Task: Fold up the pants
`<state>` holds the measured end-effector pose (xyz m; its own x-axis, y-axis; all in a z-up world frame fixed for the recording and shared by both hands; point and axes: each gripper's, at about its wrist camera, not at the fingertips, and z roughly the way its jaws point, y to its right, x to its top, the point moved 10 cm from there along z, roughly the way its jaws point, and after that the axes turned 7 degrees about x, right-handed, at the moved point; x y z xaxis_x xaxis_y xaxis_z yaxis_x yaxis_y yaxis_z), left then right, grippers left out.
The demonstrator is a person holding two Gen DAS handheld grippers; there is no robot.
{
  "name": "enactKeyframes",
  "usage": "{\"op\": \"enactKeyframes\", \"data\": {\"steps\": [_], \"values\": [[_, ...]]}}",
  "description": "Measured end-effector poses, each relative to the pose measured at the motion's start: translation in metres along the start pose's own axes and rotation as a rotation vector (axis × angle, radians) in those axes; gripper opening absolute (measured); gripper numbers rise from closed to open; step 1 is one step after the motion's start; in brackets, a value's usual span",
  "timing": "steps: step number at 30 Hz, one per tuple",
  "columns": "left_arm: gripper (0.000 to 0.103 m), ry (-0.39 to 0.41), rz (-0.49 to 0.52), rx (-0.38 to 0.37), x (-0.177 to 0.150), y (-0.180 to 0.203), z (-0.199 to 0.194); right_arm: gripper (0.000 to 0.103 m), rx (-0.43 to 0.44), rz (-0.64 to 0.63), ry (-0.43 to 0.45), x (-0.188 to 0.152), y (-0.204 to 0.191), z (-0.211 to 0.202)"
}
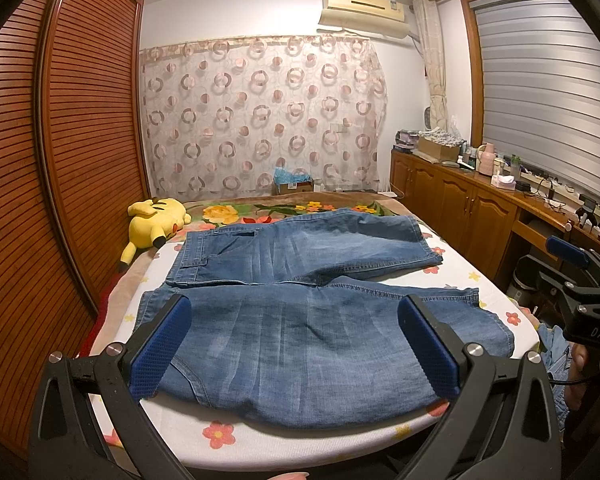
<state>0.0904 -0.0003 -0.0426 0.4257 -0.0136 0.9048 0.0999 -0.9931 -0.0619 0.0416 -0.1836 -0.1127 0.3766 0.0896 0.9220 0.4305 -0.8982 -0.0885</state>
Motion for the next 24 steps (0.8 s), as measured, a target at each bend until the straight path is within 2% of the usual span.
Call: {"op": "enactKeyframes", "data": {"steps": [24], "values": [[0.103,-0.013,-0.006,0.0,-0.0019,-0.0029,0.0034,0.102,-0.001,0.0,-0.012,-0.003,-0.0021,0.0024]]}}
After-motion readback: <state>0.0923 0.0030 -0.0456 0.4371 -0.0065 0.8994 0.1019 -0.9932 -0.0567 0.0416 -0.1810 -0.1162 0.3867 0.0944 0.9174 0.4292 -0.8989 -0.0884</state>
